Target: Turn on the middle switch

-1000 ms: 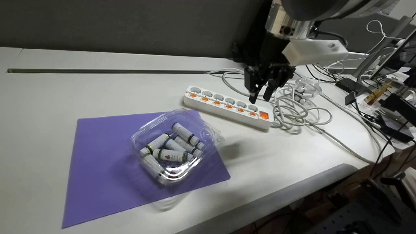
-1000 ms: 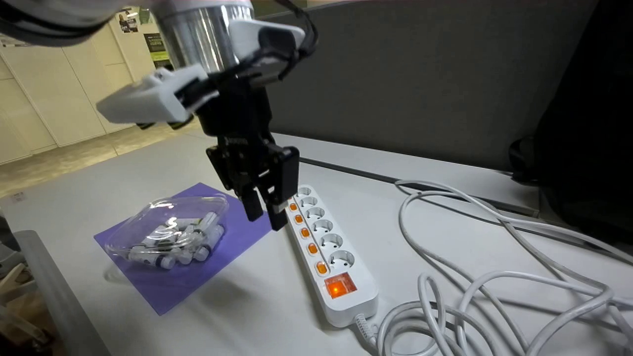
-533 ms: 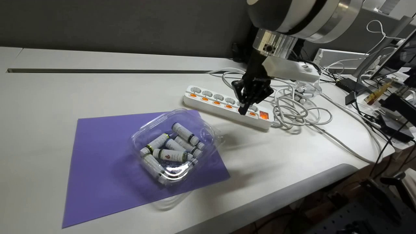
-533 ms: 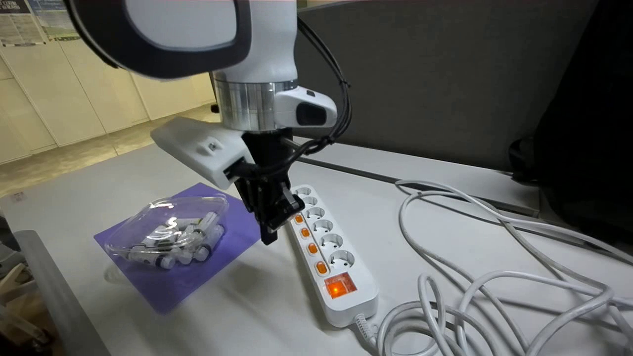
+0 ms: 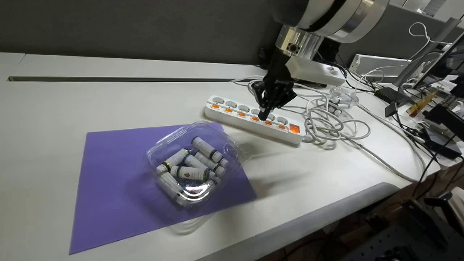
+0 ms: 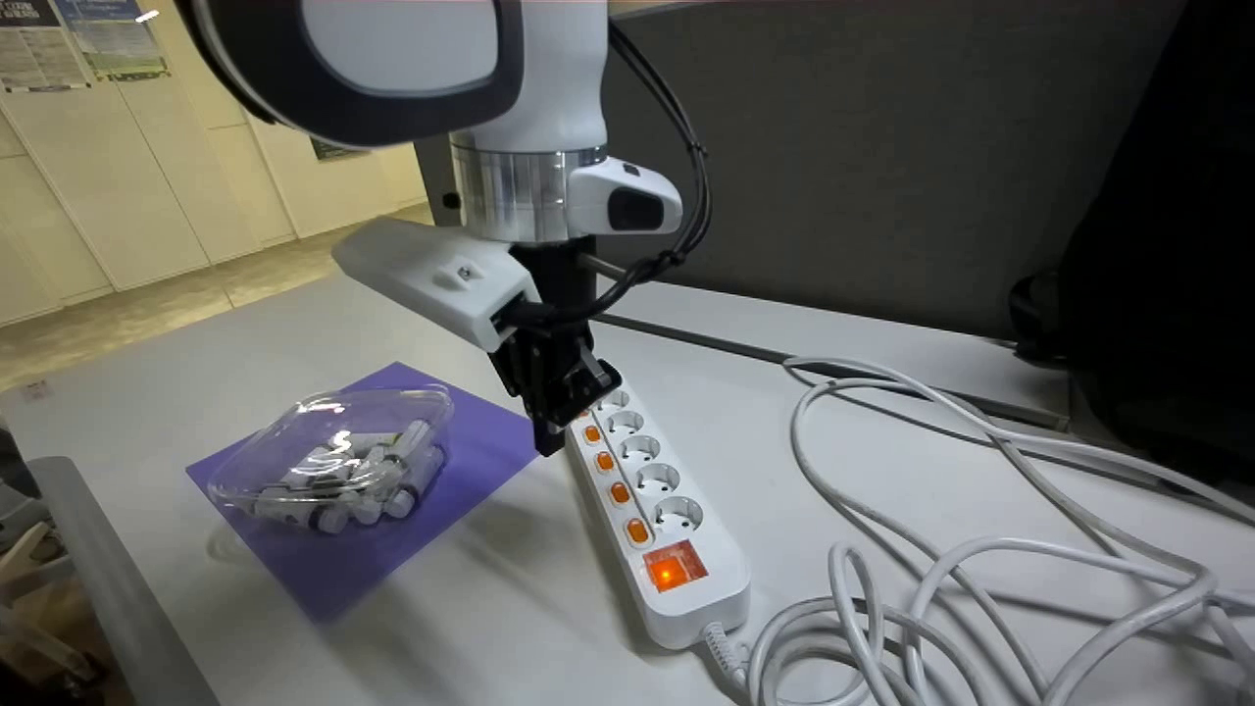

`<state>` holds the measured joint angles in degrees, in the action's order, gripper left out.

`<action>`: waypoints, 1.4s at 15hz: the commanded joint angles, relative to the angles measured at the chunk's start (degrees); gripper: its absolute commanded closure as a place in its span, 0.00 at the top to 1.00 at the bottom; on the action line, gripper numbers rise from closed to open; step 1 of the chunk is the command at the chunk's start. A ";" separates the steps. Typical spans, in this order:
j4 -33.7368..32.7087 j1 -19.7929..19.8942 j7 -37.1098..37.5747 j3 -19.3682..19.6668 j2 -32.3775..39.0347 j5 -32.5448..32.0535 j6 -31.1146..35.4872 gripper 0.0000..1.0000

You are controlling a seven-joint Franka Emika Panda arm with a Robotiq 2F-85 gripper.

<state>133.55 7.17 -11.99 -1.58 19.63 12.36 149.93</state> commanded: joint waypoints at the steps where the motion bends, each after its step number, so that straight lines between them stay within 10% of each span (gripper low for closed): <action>1: -0.06 0.18 0.12 -0.19 -0.02 -0.20 -0.11 0.00; 16: 0.39 0.73 5.40 -2.36 8.23 -1.06 23.00 0.00; 21: 0.13 -6.20 11.86 5.61 9.60 -5.10 20.83 0.00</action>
<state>133.83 6.08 -6.56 -2.05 27.37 11.24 171.83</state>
